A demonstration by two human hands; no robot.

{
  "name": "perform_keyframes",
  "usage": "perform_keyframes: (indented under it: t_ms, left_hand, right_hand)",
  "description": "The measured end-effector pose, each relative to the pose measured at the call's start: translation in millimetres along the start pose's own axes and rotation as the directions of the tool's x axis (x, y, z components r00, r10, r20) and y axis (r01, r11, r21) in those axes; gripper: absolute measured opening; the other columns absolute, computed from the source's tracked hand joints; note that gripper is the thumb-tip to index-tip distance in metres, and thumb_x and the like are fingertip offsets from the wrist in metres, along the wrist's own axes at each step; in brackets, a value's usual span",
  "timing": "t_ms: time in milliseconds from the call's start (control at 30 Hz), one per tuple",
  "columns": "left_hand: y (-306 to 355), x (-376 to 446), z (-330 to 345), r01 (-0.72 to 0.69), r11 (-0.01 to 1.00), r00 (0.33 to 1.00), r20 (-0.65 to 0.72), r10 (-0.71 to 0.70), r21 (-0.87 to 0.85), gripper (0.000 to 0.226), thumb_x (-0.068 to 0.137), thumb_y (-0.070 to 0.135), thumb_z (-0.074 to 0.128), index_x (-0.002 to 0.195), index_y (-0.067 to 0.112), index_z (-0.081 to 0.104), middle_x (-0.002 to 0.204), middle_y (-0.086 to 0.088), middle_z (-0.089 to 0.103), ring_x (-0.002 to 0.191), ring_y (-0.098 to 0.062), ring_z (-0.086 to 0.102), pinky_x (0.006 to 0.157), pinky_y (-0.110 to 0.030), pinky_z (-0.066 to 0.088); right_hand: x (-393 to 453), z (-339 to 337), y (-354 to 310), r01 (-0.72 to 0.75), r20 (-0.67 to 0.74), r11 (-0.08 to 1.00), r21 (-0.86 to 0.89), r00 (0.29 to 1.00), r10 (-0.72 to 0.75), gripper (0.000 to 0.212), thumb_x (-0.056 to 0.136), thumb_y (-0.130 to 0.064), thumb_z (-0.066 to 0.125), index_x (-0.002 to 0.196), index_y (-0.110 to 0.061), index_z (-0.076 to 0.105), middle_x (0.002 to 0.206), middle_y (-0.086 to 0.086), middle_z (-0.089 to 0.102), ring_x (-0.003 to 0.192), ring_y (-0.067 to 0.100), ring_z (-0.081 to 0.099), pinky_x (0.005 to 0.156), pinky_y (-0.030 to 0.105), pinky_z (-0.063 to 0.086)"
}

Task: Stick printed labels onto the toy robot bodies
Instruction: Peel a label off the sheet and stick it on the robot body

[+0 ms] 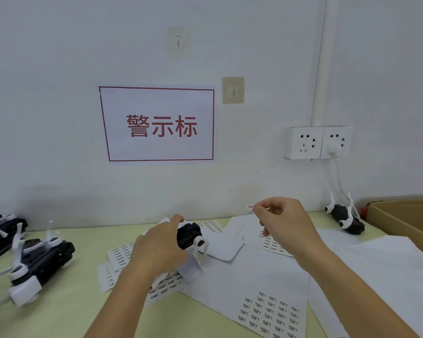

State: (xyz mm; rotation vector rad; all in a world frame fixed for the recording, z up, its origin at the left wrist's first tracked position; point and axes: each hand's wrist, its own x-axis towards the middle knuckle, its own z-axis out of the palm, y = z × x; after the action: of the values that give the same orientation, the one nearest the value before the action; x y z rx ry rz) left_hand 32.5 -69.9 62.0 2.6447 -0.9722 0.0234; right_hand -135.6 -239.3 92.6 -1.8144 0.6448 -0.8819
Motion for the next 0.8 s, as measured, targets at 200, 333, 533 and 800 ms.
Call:
perform_keyframes:
  t_ms: [200,333,533,800]
  left_hand:
    - [-3.0,-0.8,0.4,-0.009,1.000,0.998,-0.065,0.008,-0.018,0.041,0.087,0.031,0.061,0.124,0.031,0.045,0.092,0.010,0.054,0.078,-0.016,0.059,0.059,-0.027,0.041]
    - [2.4,0.6,-3.2,-0.042,0.951,0.999,-0.030,0.034,-0.308,0.047,0.086,0.028,0.069,0.124,0.029,0.042,0.095,0.000,0.062,0.070,-0.017,0.067,0.060,-0.032,0.055]
    - [24.6,-6.7,-12.9,-0.076,0.704,0.992,0.018,0.125,-0.706,0.052,0.088,0.028,0.071,0.123,0.051,0.040,0.093,0.003,0.066,0.051,0.001,0.060,0.046,-0.014,0.045]
    - [52.1,-19.9,-24.7,-0.011,0.315,0.940,0.097,0.326,-0.949,0.056,0.078,0.030,0.073,0.125,0.055,0.057,0.104,-0.012,0.075,0.100,-0.027,0.071,0.100,-0.049,0.051]
  right_hand:
    - [-0.8,1.1,-0.8,-0.014,0.031,1.000,-0.025,0.999,0.015,0.012,0.092,-0.028,0.066,0.081,-0.025,0.072,0.061,-0.009,0.064,0.047,0.002,0.061,0.046,0.013,0.039]
    - [-2.8,0.0,-3.0,0.020,0.053,0.999,-0.034,0.998,-0.018,0.012,0.092,-0.028,0.066,0.082,-0.025,0.072,0.059,-0.010,0.063,0.052,0.003,0.061,0.046,0.012,0.040]
    - [-8.7,-4.0,-16.1,0.201,0.128,0.968,-0.150,0.975,-0.183,0.018,0.092,-0.025,0.067,0.075,-0.027,0.072,0.069,-0.005,0.067,0.060,0.005,0.056,0.055,0.014,0.045]
    - [-15.3,-13.0,-33.0,0.365,0.237,0.892,-0.266,0.922,-0.307,0.015,0.090,-0.032,0.070,0.078,-0.039,0.066,0.106,-0.016,0.055,0.099,-0.001,0.054,0.088,0.020,0.042]
